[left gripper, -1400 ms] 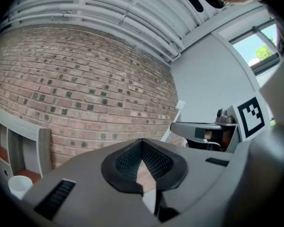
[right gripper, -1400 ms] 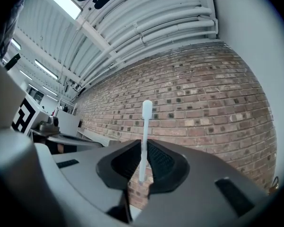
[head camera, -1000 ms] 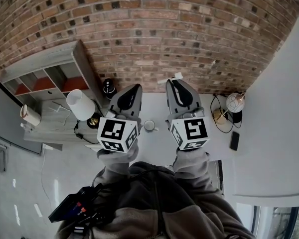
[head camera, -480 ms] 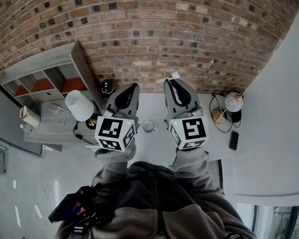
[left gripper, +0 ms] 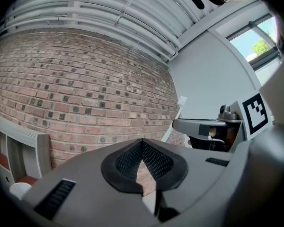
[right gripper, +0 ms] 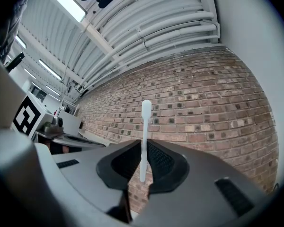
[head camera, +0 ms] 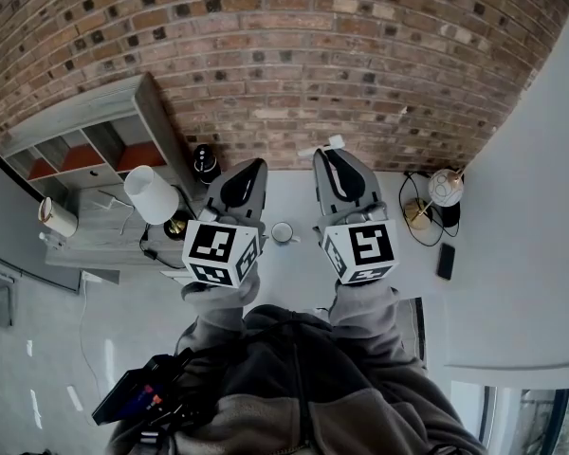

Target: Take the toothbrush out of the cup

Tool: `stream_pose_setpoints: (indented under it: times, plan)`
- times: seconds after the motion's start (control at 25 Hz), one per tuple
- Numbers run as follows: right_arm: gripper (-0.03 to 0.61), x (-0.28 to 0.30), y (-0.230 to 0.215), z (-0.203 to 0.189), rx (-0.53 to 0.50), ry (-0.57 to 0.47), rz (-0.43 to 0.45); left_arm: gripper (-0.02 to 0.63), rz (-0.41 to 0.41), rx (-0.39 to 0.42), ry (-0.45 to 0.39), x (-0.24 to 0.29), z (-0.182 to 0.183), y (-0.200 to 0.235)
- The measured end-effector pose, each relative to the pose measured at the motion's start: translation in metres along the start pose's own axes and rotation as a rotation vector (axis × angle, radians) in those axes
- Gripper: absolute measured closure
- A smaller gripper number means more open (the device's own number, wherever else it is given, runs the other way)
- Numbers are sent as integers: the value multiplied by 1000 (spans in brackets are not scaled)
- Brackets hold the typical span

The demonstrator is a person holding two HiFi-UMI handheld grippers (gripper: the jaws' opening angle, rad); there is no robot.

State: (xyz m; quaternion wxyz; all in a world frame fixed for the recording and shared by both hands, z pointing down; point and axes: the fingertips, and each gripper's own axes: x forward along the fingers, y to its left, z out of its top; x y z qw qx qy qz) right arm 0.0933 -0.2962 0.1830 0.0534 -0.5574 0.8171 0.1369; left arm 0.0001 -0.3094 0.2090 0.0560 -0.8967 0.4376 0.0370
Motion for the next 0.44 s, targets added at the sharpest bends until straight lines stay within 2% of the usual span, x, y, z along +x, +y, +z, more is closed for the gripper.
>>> stream_pose_setpoints:
  times: [0.44]
  plan:
    - [535,-8,11,3,-2,-2,-2,609,-13,-10,6,-11,-3,-3]
